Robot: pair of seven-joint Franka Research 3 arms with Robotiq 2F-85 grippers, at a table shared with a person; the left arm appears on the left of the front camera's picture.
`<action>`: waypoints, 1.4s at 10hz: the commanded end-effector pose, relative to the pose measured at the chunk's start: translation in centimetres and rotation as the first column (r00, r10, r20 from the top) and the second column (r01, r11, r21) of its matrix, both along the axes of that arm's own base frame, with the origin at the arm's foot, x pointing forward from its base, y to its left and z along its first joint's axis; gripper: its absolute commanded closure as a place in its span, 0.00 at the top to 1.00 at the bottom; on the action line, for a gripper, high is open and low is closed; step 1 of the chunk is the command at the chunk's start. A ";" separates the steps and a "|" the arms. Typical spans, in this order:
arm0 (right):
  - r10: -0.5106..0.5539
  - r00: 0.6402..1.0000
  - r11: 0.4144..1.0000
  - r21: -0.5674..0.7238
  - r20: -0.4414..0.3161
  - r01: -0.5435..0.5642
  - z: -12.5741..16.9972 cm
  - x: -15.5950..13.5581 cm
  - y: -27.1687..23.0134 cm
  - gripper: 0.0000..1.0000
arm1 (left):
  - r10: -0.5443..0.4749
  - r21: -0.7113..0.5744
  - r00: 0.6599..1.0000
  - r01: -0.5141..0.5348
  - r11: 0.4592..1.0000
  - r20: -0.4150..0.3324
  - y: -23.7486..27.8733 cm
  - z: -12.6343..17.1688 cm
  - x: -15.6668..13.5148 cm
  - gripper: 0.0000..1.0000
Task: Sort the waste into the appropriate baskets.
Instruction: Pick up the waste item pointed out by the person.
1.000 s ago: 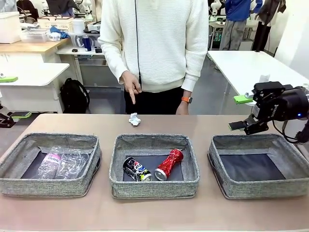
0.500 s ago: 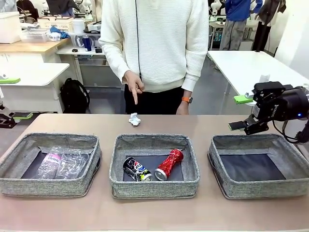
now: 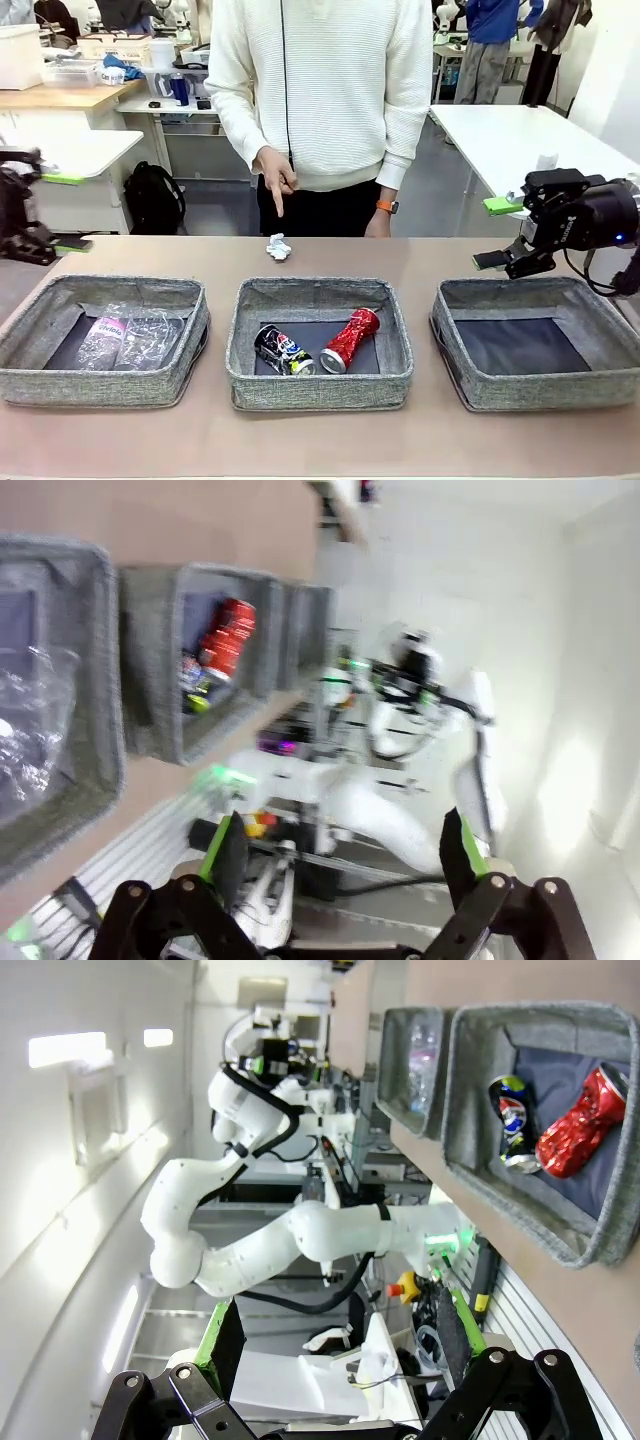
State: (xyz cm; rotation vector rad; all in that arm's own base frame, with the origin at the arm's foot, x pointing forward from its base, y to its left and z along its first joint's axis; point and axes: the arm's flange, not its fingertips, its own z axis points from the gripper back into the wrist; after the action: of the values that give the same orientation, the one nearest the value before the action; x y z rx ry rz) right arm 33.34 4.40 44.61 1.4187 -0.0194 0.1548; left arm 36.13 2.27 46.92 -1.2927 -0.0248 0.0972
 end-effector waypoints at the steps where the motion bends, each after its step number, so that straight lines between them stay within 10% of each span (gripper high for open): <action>1: 0.002 1.000 1.000 0.012 0.009 -0.002 0.3 -0.1 0.0 1.00 | -0.089 0.322 0.995 0.098 0.942 -0.042 -5.6 2.6 4.7 1.00; 4: 0.002 1.000 1.000 0.012 0.009 -0.002 0.3 -0.1 0.0 1.00 | -0.080 0.668 0.996 0.035 0.743 0.037 -14.2 2.4 9.7 1.00; 6: 0.002 1.000 1.000 0.012 0.009 -0.002 0.3 -0.1 0.0 1.00 | -0.116 0.794 0.938 -0.207 0.571 0.327 -18.8 1.5 10.1 1.00; 7: 0.002 1.000 1.000 0.012 0.009 -0.002 0.3 -0.1 0.0 1.00 | -0.172 0.753 0.852 -0.321 0.575 0.495 -18.9 1.8 9.6 1.00; 8: 0.002 1.000 1.000 0.012 0.009 -0.002 0.3 -0.1 0.0 1.00 | -0.160 0.746 0.962 -0.062 0.663 0.222 -18.7 2.8 10.3 1.00; 14: 0.002 1.000 1.000 0.012 0.009 -0.002 0.3 -0.1 0.0 1.00 | -0.218 0.846 0.930 -0.150 0.512 0.296 -25.5 1.1 13.5 1.00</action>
State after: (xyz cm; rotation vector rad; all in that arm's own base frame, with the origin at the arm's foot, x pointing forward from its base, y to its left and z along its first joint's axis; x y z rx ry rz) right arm 33.33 4.43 44.61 1.4188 -0.0183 0.1556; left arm 47.15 -21.40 48.42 -0.3168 -0.3433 -0.2364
